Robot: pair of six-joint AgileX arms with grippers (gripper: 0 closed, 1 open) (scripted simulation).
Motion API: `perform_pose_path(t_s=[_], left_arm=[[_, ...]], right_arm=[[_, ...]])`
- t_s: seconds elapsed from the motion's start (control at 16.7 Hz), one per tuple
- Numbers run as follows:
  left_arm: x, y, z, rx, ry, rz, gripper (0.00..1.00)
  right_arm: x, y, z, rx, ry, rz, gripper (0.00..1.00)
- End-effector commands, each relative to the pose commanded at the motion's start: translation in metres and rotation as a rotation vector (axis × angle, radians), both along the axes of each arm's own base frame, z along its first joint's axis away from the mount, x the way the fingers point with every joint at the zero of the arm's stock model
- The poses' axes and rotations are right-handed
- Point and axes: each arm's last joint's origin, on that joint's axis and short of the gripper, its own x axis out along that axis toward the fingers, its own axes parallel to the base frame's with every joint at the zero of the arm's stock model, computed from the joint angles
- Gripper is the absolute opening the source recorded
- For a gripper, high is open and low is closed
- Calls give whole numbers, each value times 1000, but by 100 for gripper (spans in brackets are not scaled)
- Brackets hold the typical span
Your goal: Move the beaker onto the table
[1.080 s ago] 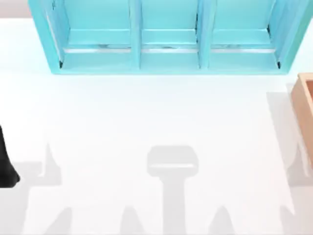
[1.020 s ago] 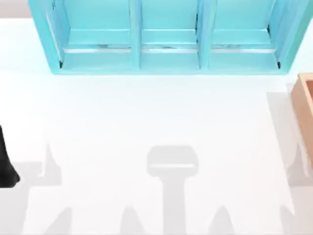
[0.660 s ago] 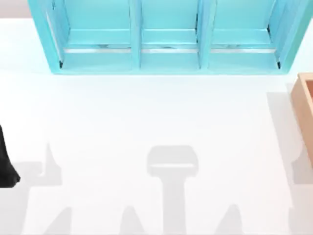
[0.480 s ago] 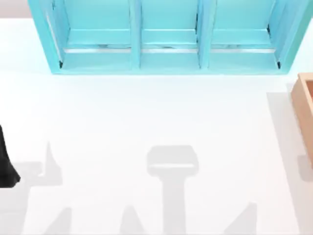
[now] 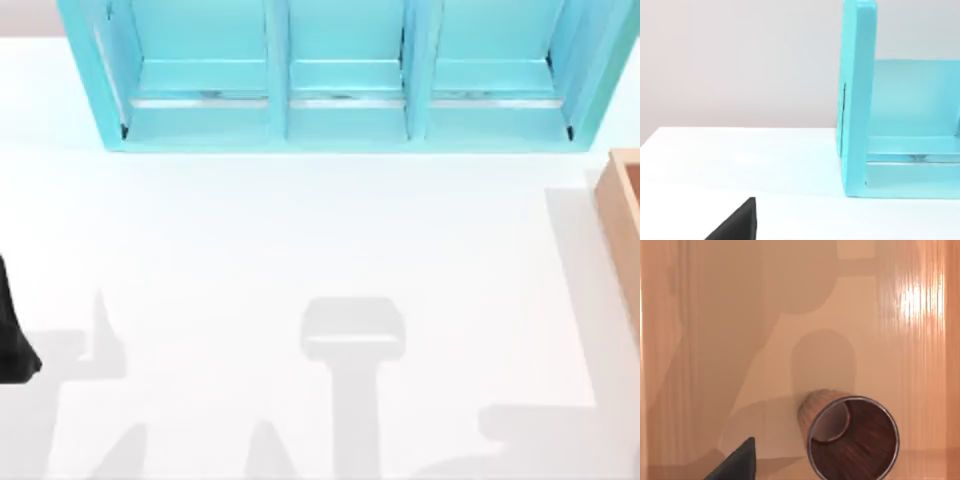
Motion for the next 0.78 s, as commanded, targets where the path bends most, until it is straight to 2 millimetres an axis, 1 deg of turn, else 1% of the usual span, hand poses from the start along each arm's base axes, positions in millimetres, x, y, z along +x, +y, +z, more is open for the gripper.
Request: perform_pose_path(t_s=[0.18, 0.36, 0.48, 0.78], left_arm=[[0, 0, 0, 0, 0, 0, 100], [0, 0, 0, 0, 0, 0, 100], [0, 0, 0, 0, 0, 0, 100], [0, 0, 0, 0, 0, 0, 100]], right_arm=[[22, -25, 2, 72, 211, -5, 100], [34, -43, 3, 128, 329, -5, 100], [37, -48, 4, 143, 359, -4, 100], [37, -47, 3, 143, 359, -1, 100]])
